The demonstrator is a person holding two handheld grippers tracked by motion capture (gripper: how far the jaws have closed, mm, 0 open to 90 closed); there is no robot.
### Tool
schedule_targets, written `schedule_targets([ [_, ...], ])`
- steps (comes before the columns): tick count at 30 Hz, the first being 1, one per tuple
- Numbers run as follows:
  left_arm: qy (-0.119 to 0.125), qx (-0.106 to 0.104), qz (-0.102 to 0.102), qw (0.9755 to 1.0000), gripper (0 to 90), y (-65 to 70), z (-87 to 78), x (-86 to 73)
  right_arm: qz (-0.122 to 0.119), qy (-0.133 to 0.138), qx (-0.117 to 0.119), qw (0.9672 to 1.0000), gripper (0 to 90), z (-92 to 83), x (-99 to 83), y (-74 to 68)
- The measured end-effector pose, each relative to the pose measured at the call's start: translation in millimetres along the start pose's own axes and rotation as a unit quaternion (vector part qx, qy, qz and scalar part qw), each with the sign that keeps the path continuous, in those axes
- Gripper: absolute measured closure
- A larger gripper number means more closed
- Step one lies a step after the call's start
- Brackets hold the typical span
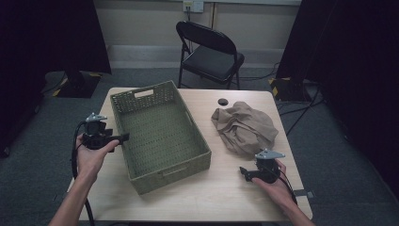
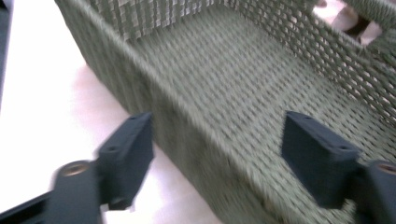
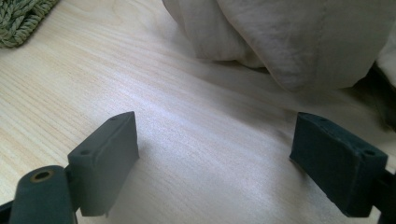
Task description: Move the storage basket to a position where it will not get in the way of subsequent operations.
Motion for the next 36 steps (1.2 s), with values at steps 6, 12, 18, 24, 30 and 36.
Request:
schedule_targets([
  [6, -0.012, -0.017, 0.027, 0.9994, 27.0, 15.5, 8.1, -14.5, -0.003, 0.001, 0.004, 1.0000, 13.9, 2.8, 2.8, -2.8],
  [12, 0.000, 0.017, 0.037, 0.9991, 43.3, 12.8, 20.9, -19.2, -0.005, 0.001, 0.006, 1.0000, 13.9, 3.4, 3.4, -3.0],
  [18, -0.010, 0.022, 0.043, 0.9988, 48.0, 7.5, 21.5, -15.2, -0.005, 0.001, 0.006, 1.0000, 13.9, 3.4, 3.4, -3.1],
  [24, -0.012, 0.025, 0.038, 0.9989, 53.5, -10.2, 17.3, -11.9, -0.005, 0.001, 0.006, 1.0000, 13.9, 3.4, 3.4, -3.1],
  [30, -0.009, 0.020, 0.027, 0.9994, 59.4, -32.4, 8.7, -11.8, -0.005, 0.001, 0.006, 1.0000, 13.9, 3.4, 3.4, -3.1],
  [36, 0.003, 0.016, 0.015, 0.9998, 66.3, -48.4, 2.0, -11.6, -0.005, 0.001, 0.006, 1.0000, 13.9, 3.4, 3.4, -3.1],
])
Point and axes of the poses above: each handheld gripper's, and its own axes: z roughly forward along the jaws, x roughly out of its top, y roughly to its right, the point moved 4 cm from there along z, roughly forward along the jaws, and after that the axes turned 5 degrees about -x, right-handed, at the moved point
